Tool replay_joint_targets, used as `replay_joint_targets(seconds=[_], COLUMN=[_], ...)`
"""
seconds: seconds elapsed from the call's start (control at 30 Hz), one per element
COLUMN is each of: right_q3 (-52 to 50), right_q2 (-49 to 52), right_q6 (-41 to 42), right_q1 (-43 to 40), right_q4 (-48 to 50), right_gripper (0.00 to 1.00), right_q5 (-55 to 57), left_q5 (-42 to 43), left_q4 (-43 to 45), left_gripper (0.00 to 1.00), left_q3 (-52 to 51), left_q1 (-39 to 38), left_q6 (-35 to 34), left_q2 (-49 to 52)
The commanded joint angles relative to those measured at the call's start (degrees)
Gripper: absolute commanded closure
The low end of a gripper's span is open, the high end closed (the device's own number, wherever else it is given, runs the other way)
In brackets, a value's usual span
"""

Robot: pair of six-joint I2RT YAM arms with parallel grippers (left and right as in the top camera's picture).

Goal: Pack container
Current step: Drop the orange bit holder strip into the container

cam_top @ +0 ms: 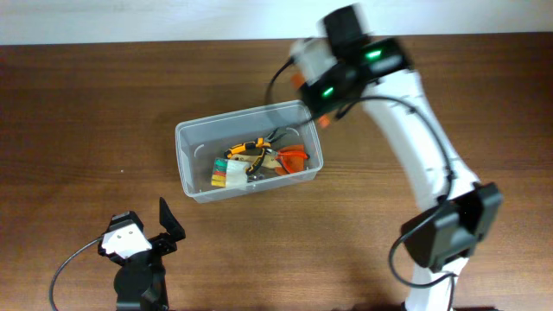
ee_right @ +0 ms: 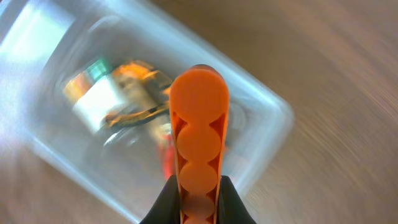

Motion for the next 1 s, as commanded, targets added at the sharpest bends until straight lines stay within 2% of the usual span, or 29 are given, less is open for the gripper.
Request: replay_joint_targets(seconds=[0.0, 0.13, 0.2, 0.37, 0.4, 0.43, 0.47, 0.7, 0.97], right_q3=[-0.8, -1.2, -1.2, -1.2, -1.2, -1.2, -1.2, 1.8, 12.1], right_q2=[3.1, 6.2, 8.2, 13.0, 13.9, 14.5, 15.0, 13.7, 7.4], right_q6=[-25.0, -41.3, -43.7, -43.6, -43.6, -43.3, -42.7, -31.9, -9.6], right_q1=[5.3, 8.9, 9.5, 9.0, 8.9, 8.8, 8.7, 8.5, 9.3], right_q4=[-0.9, -0.3, 1.2, 5.8, 6.5, 7.1, 7.5, 8.5, 2.0], right_gripper=[0.96, 0.96, 0.96, 0.95, 0.86, 0.68, 0.01, 0.02, 0.02], right_q5=[-1.3, -1.1, -1.1, -0.9, -0.9, -0.9, -0.9, -0.9, -1.2], left_q5=[-0.2, -0.2, -0.2, -0.2, -0.2, -0.2, -0.2, -0.2, -0.2], left_q4=[0.0, 0.0, 0.0, 0.0, 0.0, 0.0, 0.0, 0.0, 0.0], left_gripper=[0.01, 0.01, 0.01, 0.01, 0.01, 0.01, 0.01, 0.01, 0.01], left_q3=[-0.2, -0.2, -0.2, -0.2, -0.2, -0.2, -0.2, -0.2, -0.2], left_q1=[-0.2, -0.2, -0.2, -0.2, -0.2, -0.2, -0.2, -0.2, -0.2], left_q6=[0.5, 0.5, 0.5, 0.5, 0.5, 0.5, 0.5, 0.5, 0.5], left_q2=[-0.2, -0.2, -0.2, -0.2, -0.2, -0.2, -0.2, -0.2, -0.2])
